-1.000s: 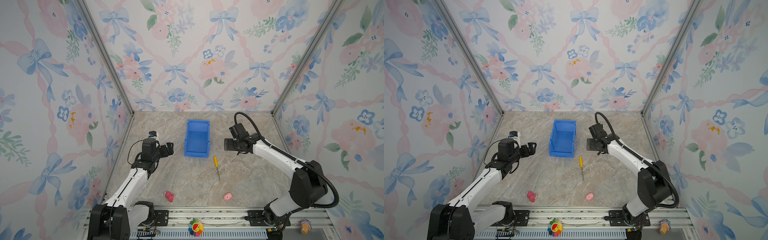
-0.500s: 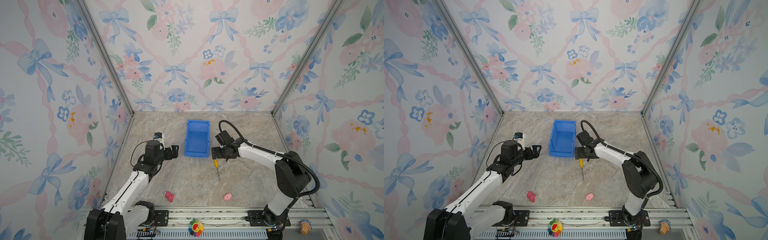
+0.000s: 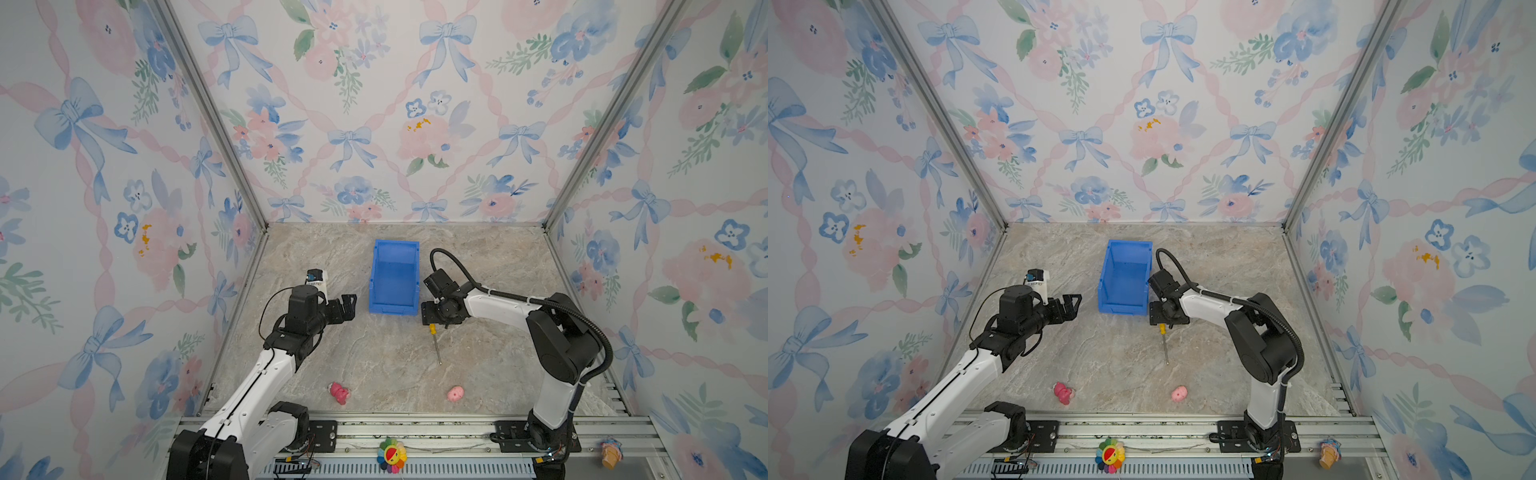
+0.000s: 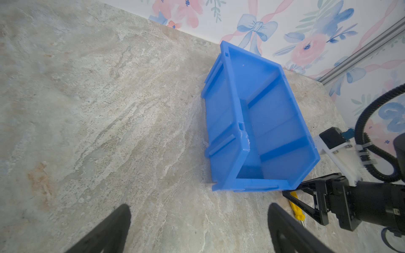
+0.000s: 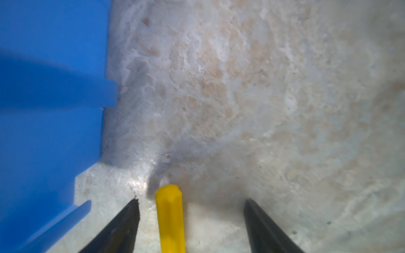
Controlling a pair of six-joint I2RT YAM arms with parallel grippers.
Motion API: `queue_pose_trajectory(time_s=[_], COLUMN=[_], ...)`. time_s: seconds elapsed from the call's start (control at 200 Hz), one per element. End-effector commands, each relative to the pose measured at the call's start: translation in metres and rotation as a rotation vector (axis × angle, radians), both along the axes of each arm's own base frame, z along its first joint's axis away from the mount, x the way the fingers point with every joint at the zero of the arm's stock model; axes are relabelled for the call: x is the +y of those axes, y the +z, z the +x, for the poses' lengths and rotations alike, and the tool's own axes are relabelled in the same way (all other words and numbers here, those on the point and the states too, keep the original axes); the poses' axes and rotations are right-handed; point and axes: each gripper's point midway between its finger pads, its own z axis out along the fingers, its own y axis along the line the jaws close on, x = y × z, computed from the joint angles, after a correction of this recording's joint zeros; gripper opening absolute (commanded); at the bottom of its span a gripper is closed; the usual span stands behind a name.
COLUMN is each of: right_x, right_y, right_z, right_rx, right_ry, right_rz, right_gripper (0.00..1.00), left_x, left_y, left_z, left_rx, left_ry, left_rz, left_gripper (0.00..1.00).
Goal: Put the screwdriver in the bin
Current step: 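Lower the right gripper and close it on the screwdriver's yellow handle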
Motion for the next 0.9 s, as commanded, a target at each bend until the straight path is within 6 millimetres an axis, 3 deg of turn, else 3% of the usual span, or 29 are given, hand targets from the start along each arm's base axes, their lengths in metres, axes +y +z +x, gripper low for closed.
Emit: queue_pose_trajectory(time_s=[0.0, 0.145, 0.55, 0.73, 0.895], right_x=[0.0, -0.003, -0.01, -0.009, -0.003], right_y=[-0.015, -0.016, -0.014, -0.002, 0.027], right_z=[-0.01, -0.013, -0.021, -0.019, -0.015], right_rx=[0.038, 0.041, 0.024, -0.012, -0.066], right_ry=[0.013, 0.025, 0.04, 0.043, 0.056], right_rz=[-0.033, -0.06, -0.139, -0.121, -0.077], right_gripper=[0.71, 0.52, 0.14, 0.05, 0.0], left_x=[0.001, 0.002, 0.005, 0.006, 0.005], left_y=[-0.006, -0.007, -0.012, -0.008, -0.003], left_z=[-0.006, -0.008, -0.012, -0.012, -0.011], left_rx=[0.01, 0.007, 0.01, -0.004, -0.016], left_ry=[-0.001, 0.007, 0.018, 0.018, 0.013], left_rz=[0.007, 0.005, 0.012, 0.016, 0.016], left_gripper=[0.98, 0.98, 0.98, 0.98, 0.98])
